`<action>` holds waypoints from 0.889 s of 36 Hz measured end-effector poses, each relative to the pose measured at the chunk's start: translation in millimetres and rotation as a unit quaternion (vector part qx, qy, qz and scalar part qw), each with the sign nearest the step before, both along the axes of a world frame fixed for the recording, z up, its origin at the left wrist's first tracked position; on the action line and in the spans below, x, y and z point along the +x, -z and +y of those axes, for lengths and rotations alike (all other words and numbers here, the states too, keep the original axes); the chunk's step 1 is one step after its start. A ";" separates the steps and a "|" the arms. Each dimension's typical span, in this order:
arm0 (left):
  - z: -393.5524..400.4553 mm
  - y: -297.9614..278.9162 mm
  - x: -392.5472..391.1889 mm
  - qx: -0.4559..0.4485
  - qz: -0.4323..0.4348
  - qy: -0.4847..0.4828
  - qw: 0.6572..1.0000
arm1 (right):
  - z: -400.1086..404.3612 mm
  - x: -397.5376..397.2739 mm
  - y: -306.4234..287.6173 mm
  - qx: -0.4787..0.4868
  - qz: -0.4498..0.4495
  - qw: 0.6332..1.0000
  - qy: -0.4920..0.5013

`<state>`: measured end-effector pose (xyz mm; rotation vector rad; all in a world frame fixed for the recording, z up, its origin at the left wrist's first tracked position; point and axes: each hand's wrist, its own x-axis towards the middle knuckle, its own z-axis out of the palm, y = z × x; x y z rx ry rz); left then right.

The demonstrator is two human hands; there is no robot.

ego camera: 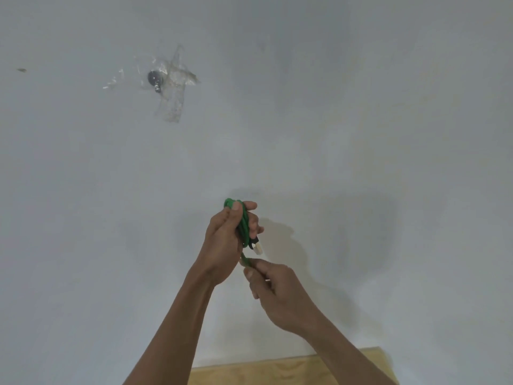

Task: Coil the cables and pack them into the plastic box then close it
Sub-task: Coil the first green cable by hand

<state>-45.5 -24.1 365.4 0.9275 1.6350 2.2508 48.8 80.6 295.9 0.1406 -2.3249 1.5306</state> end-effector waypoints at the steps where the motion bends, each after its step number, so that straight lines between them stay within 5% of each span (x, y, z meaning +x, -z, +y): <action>1: -1.4 2.4 -1.6 -0.014 0.013 -0.005 1.000 | 1.0 1.7 -4.2 0.034 0.003 0.999 0.011; 6: -8.9 17.7 -3.1 -0.096 0.060 -0.035 0.993 | 13.3 15.7 -44.9 0.248 0.042 0.965 0.069; 11: -7.6 29.5 12.4 -0.131 0.056 0.041 0.989 | 38.7 7.0 -96.2 0.343 0.080 0.935 0.048; 21: -5.9 21.0 30.4 -0.037 -0.130 0.204 0.970 | 63.3 -21.8 -80.8 0.047 0.080 0.994 -0.052; 26: -5.5 18.4 30.7 -0.031 -0.143 0.243 0.959 | 55.0 -20.0 -63.7 -0.144 0.020 0.980 -0.138; 29: -1.7 18.8 32.4 -0.040 -0.152 0.168 0.973 | 49.1 -19.4 -61.2 -0.171 0.032 0.980 -0.096; 32: 6.3 21.2 36.0 -0.101 -0.122 -0.021 0.987 | 42.9 -22.0 -60.1 -0.145 0.042 0.988 -0.043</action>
